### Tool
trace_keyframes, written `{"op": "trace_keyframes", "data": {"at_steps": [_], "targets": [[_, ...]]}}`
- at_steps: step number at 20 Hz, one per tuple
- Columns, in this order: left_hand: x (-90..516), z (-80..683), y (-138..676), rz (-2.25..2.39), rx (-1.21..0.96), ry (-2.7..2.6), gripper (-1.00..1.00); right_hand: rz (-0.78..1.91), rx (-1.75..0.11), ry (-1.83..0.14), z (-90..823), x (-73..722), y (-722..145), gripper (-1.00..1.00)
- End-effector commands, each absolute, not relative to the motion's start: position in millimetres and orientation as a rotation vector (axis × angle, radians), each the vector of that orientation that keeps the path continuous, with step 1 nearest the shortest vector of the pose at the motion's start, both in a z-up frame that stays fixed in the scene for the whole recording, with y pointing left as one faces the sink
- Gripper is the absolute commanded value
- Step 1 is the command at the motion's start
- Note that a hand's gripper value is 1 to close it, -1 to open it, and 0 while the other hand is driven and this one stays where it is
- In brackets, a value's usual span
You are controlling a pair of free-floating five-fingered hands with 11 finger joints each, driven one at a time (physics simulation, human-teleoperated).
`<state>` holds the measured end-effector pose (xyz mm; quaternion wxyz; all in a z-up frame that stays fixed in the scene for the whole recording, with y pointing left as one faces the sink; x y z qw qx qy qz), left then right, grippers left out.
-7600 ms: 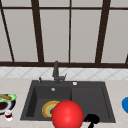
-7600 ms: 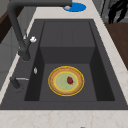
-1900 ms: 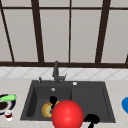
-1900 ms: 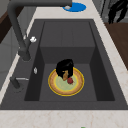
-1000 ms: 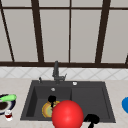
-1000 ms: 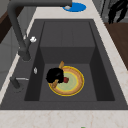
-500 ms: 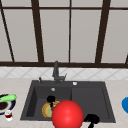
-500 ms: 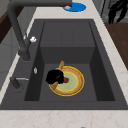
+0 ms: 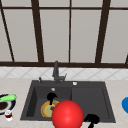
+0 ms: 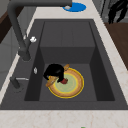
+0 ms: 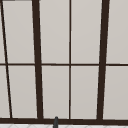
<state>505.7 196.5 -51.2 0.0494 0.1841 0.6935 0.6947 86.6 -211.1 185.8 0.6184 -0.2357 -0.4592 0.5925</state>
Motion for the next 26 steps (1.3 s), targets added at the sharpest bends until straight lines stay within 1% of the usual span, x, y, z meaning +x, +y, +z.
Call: {"op": "trace_keyframes", "data": {"at_steps": [1,10,17,26], "targets": [[499.5,-36.9,196.4,2.118,0.570,2.101,-1.00,1.363,-0.542,-1.057,185.8,86.6,-211.1,0.00],[499.7,3.6,202.7,2.152,0.612,2.116,-1.00,1.363,-0.542,-1.057,185.8,86.6,-211.1,0.00],[493.9,11.1,227.0,2.144,0.604,2.108,-1.00,1.363,-0.542,-1.057,185.8,86.6,-211.1,0.00],[491.8,11.5,229.2,2.160,0.623,2.091,-1.00,1.363,-0.542,-1.057,185.8,86.6,-211.1,0.00]]}}
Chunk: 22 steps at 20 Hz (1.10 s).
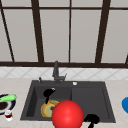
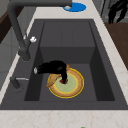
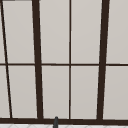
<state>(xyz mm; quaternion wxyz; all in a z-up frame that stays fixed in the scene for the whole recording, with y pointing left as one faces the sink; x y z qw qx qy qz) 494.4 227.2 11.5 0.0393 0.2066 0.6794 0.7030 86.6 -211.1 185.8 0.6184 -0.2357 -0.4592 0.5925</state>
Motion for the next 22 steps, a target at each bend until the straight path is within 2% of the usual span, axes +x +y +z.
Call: {"op": "trace_keyframes", "data": {"at_steps": [1,22], "targets": [[493.1,11.6,231.4,2.166,0.614,2.099,-1.00,1.363,-0.542,-1.057,185.8,86.6,-211.1,0.00],[445.4,83.0,296.3,2.258,0.853,2.191,-1.00,1.363,-0.542,-1.057,185.8,86.6,-211.1,0.00]]}}
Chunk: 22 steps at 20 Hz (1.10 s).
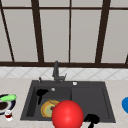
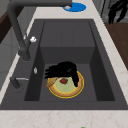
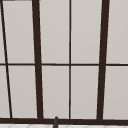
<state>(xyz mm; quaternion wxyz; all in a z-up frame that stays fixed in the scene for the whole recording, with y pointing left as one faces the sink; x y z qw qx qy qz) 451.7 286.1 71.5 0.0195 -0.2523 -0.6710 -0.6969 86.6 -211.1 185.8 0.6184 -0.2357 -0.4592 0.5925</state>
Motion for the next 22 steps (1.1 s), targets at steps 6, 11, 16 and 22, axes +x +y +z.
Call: {"op": "trace_keyframes", "data": {"at_steps": [6,11,16,22], "targets": [[439.2,92.6,298.9,-2.149,-0.797,-2.040,-1.00,1.363,-0.542,-1.057,185.8,86.6,-211.1,0.00],[440.4,94.0,297.5,-2.136,-0.786,-2.053,-1.00,1.363,-0.542,-1.057,185.8,86.6,-211.1,0.00],[432.2,114.9,300.7,-2.136,-0.788,-2.050,-1.00,1.363,-0.542,-1.057,185.8,86.6,-211.1,0.00],[419.9,143.4,300.8,-2.162,-0.792,-2.019,-1.00,1.363,-0.542,-1.057,185.8,86.6,-211.1,0.00]]}}
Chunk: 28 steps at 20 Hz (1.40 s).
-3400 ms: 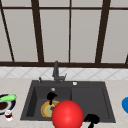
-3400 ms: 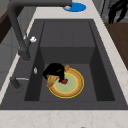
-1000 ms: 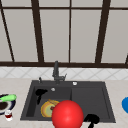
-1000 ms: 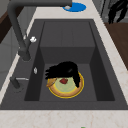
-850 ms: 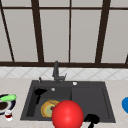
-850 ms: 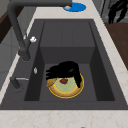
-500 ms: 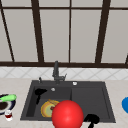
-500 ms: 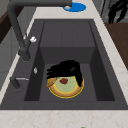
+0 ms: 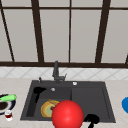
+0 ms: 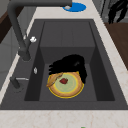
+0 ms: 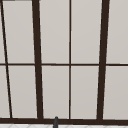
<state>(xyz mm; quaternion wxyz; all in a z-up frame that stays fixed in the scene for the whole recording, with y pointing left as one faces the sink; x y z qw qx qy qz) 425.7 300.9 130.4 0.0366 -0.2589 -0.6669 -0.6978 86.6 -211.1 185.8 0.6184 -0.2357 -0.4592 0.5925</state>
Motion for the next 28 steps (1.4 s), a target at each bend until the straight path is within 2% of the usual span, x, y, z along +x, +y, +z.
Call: {"op": "trace_keyframes", "data": {"at_steps": [1,28], "targets": [[417.0,148.2,300.9,-2.169,-0.794,-2.002,-1.00,1.363,-0.542,-1.057,185.8,86.6,-211.1,0.00],[324.7,240.1,362.8,-1.994,-0.838,-1.930,-1.00,1.363,-0.542,-1.057,185.8,86.6,-211.1,0.00]]}}
